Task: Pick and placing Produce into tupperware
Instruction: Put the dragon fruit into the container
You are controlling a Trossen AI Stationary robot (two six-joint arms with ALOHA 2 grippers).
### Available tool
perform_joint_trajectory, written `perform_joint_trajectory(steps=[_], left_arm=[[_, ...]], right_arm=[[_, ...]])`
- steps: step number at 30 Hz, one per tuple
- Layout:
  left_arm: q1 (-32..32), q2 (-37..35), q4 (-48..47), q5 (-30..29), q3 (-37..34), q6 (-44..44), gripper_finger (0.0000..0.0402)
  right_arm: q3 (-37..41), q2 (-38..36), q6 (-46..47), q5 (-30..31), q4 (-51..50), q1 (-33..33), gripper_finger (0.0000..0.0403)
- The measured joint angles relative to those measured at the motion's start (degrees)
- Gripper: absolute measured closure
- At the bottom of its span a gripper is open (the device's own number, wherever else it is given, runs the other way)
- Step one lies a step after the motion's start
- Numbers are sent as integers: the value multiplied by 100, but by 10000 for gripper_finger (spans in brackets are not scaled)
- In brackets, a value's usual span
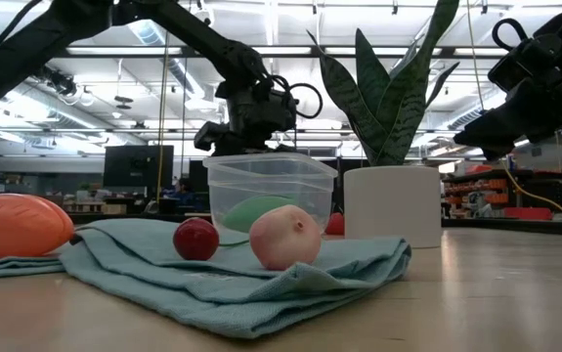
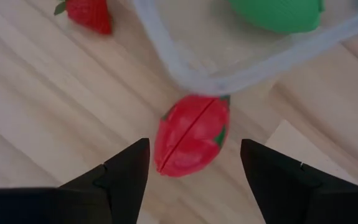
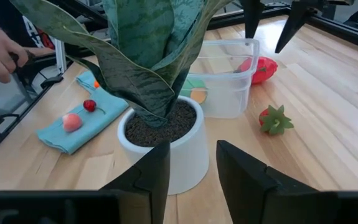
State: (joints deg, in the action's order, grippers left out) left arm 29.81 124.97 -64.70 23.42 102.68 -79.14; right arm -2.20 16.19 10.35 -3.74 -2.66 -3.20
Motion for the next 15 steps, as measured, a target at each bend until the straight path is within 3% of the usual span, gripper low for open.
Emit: perform_joint_trajectory(steps=[15], left_arm=[[-49, 330, 236, -328, -1, 309, 141]], right_arm=[[-2, 0, 15, -81, 42, 0, 262]])
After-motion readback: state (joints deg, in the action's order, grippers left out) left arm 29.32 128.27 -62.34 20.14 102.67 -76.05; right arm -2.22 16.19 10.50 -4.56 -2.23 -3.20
